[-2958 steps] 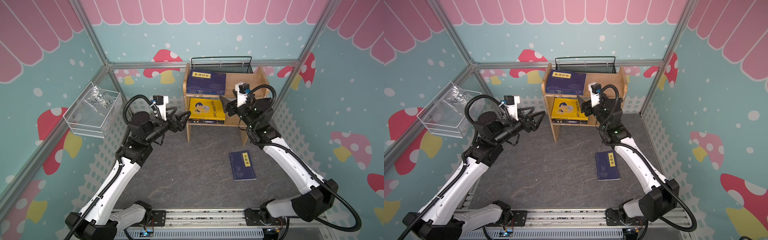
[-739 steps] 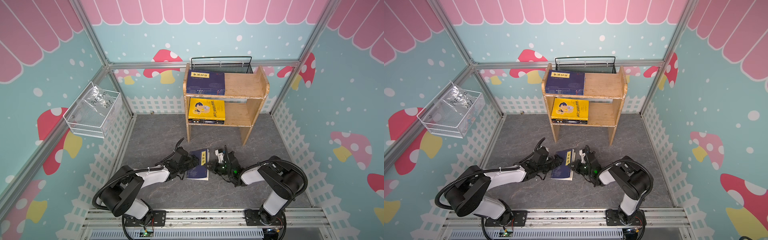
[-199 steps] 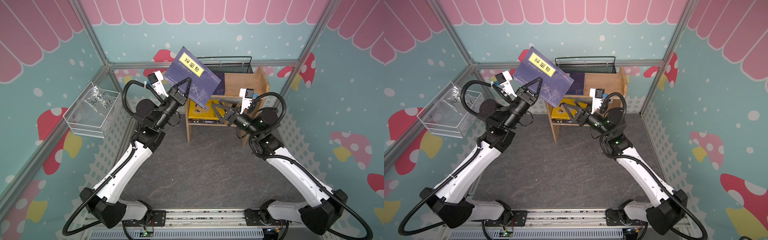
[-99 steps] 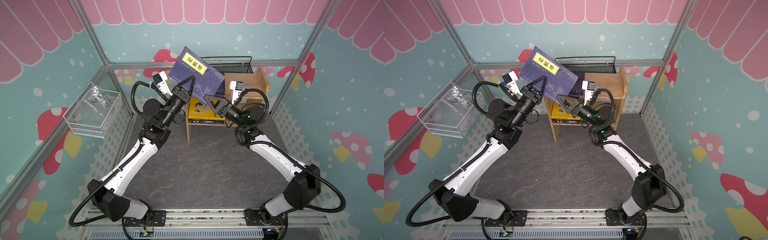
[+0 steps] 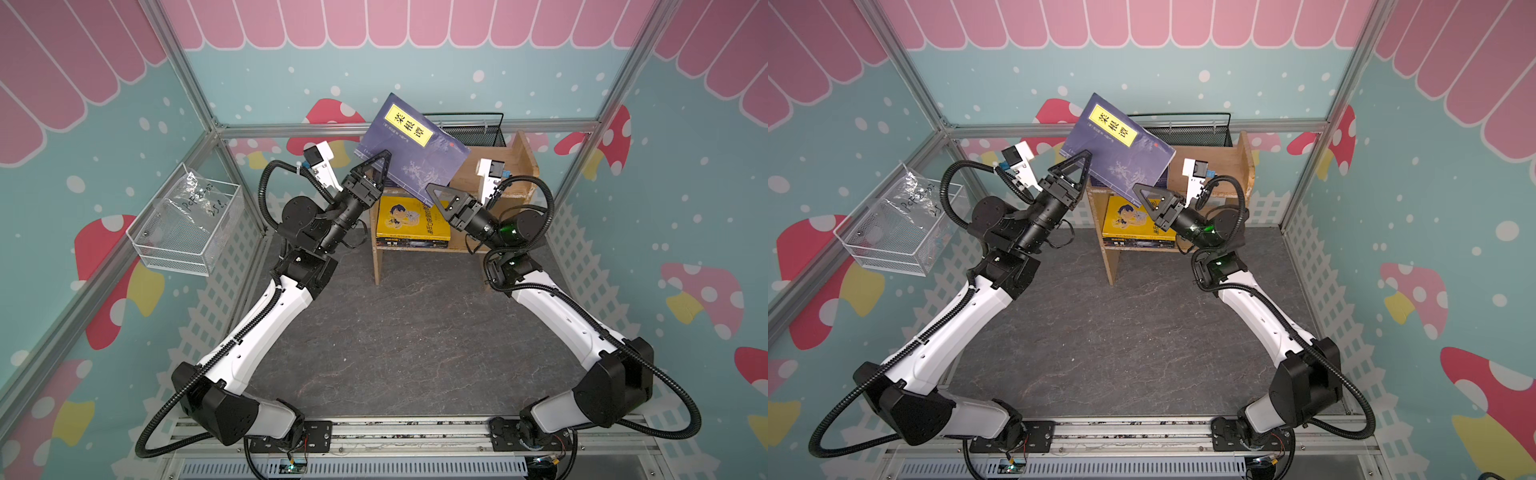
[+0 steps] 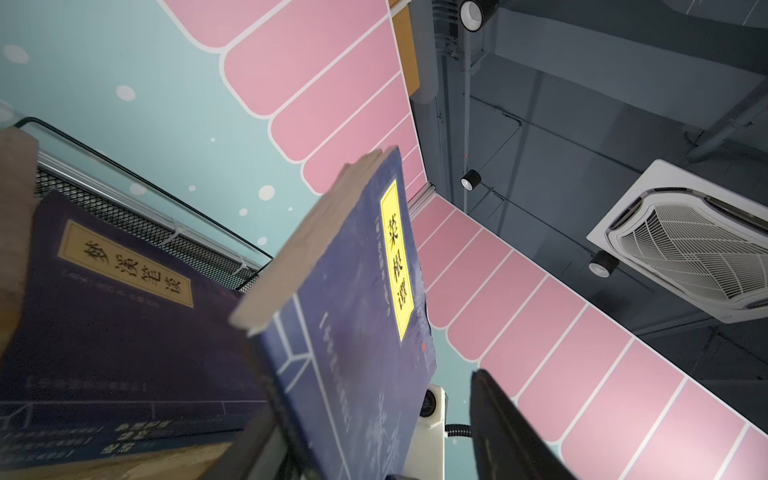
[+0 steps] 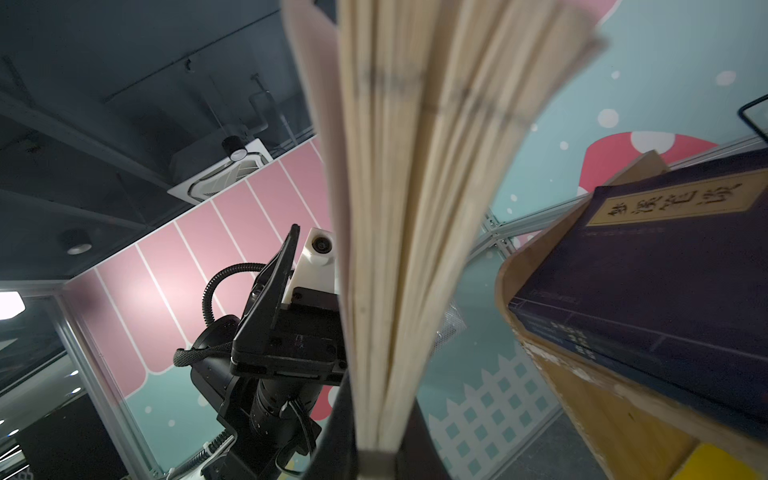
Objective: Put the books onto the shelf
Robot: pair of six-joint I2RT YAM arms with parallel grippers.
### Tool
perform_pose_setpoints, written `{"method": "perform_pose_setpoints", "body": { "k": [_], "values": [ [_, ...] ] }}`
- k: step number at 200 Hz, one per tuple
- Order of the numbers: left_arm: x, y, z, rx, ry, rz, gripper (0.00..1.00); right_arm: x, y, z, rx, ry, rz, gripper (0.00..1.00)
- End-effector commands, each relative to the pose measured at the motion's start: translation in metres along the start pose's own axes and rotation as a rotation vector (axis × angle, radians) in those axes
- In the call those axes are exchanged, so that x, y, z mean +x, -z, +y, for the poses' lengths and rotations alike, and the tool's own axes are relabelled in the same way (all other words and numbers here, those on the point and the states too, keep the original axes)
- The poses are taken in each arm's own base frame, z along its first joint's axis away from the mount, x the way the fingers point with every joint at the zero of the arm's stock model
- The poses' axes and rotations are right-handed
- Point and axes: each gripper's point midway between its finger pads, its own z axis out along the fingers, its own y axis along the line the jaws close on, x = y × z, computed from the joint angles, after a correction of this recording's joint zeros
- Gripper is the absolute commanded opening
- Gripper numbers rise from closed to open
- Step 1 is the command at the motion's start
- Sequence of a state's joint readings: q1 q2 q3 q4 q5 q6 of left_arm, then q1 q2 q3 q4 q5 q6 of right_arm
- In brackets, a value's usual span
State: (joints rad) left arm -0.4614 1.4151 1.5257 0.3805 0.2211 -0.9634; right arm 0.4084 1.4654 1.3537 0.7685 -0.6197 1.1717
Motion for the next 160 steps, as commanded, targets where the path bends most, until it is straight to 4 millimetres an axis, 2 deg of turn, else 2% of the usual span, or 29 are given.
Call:
{"method": "perform_pose_setpoints", "body": {
  "k": [1,13,29,42,52,75,97,135,160],
  "values": [
    [-0.018,0.013,-0.01,-0.002,-0.02,0.021,0.72,-0.026,0.017,0.025,0.001,0.06,-0.023,0.03],
    [-0.025,0.017,-0.002,-0.024,-0.035,0.037,0.75,-0.033,0.025,0.032,-0.005,0.069,-0.005,0.03],
    [-0.025,0.018,-0.006,-0.014,-0.066,0.099,0.76,-0.035,0.031,0.037,-0.011,0.071,0.056,0.03],
    [-0.017,0.013,-0.009,-0.008,-0.09,0.202,0.76,-0.032,0.036,0.042,-0.026,0.063,0.095,0.03],
    [-0.011,0.01,-0.019,0.031,-0.104,0.278,0.76,-0.028,0.039,0.044,-0.03,0.055,0.123,0.03],
    [0.0,0.006,-0.025,0.094,-0.081,0.354,0.76,-0.022,0.044,0.05,-0.031,0.058,0.158,0.04],
    [0.007,0.004,-0.016,0.097,-0.052,0.377,0.77,-0.022,0.048,0.055,-0.031,0.073,0.155,0.04],
    [0.022,0.001,-0.008,0.135,0.008,0.438,0.76,-0.019,0.05,0.051,-0.029,0.056,0.16,0.04],
    [0.026,0.004,-0.003,0.131,0.006,0.447,0.67,-0.018,0.05,0.052,-0.049,0.043,0.169,0.04]
  ]
}}
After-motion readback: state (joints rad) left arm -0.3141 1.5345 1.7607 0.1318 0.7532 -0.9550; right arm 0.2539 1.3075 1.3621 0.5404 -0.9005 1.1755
